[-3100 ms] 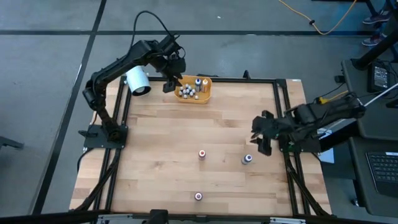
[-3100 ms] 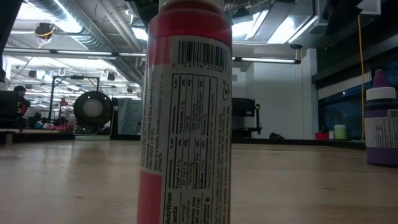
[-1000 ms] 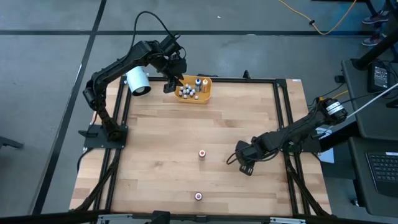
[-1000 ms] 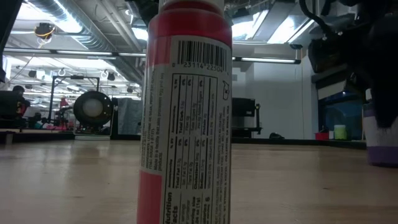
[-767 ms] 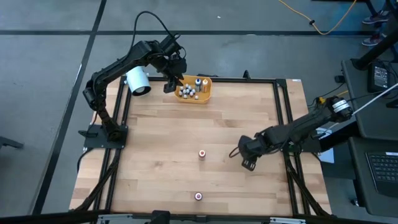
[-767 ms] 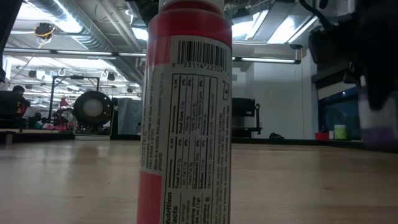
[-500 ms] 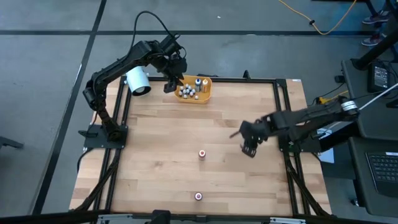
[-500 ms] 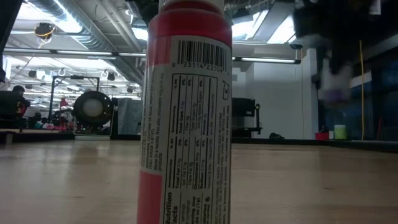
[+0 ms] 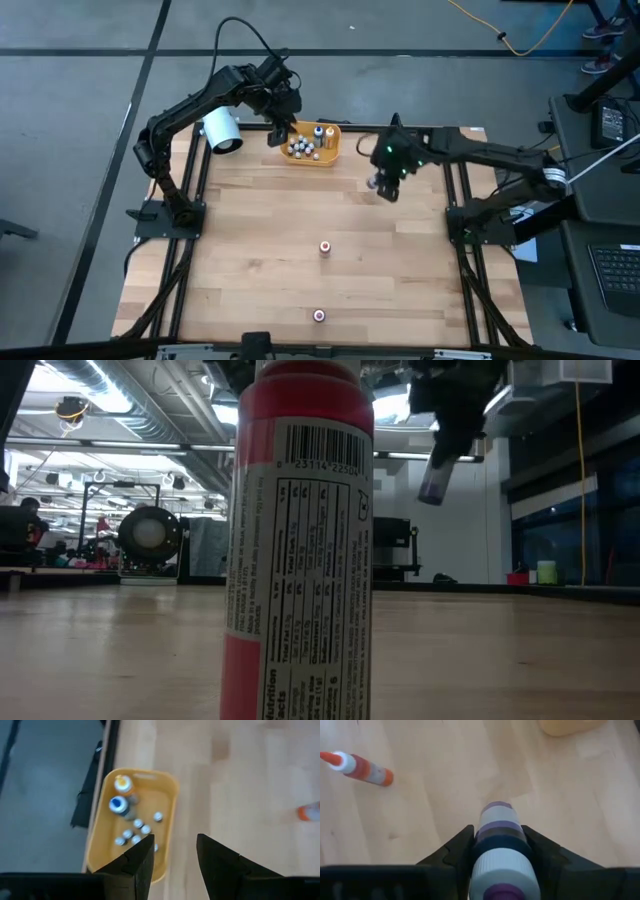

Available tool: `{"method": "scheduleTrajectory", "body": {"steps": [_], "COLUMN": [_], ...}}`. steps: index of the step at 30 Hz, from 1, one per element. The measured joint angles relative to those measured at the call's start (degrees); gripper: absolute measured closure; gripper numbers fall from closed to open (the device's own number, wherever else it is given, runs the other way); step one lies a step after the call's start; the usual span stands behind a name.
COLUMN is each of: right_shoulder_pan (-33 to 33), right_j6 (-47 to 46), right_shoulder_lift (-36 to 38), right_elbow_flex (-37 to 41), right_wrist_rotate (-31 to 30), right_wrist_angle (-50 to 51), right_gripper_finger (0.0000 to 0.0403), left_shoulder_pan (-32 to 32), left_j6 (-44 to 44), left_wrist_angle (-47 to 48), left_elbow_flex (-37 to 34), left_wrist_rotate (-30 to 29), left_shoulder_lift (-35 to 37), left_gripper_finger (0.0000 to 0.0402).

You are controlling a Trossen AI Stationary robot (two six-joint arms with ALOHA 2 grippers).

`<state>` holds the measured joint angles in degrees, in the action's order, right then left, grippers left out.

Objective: Pick & Place food coloring
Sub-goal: Put the large purple food coloring bottle into the yellow bin

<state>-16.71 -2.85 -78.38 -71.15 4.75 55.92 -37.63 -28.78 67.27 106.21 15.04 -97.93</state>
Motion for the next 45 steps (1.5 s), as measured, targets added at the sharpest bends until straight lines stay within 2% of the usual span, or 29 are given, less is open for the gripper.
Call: {"method": "scheduleTrajectory", "body": {"steps": [4,10,16,22,27,34,40,45], "right_shoulder_pan": [-5.05,-9.41,-11.79,-12.17,-12.24,-12.36,-12.54,-12.59], "right_j6": [9.57,21.68,28.72,33.02,35.03,35.74,36.17,36.17], "right_shoulder_lift": [-5.38,-14.51,-23.88,-31.78,-36.91,-41.55,-44.54,-46.37], "right_elbow_flex": [-3.34,-11.42,-21.72,-31.1,-35.13,-37.53,-38.23,-38.27], "right_wrist_rotate": [3.85,4.67,7.28,7.49,7.53,7.41,6.96,5.68], "right_wrist_angle": [-0.17,-0.03,-0.12,-0.24,-0.3,-2.41,-2.62,-3.53], "right_gripper_finger": [0.0251,0.0259,0.0251,0.0259,0.025,0.0259,0.0251,0.0259], "left_shoulder_pan": [-0.02,-0.02,-0.02,-0.03,-0.02,-0.02,-0.02,-0.02], "left_j6": [1.78,5.54,8.55,9.67,10.23,10.26,10.26,10.67], "left_wrist_angle": [-0.03,-0.25,-0.24,-0.24,-0.25,-0.25,-0.46,-2.4], "left_elbow_flex": [0.0,0.0,0.0,0.0,0.0,0.0,0.0,0.0], "left_wrist_rotate": [-3.85,-7.43,-9.19,-11.15,-11.26,-13.58,-13.71,-13.63], "left_shoulder_lift": [0.0,0.01,0.0,0.0,0.0,0.02,0.0,0.0], "left_gripper_finger": [0.0259,0.0259,0.0259,0.0259,0.0259,0.0258,0.0258,0.0258]}}
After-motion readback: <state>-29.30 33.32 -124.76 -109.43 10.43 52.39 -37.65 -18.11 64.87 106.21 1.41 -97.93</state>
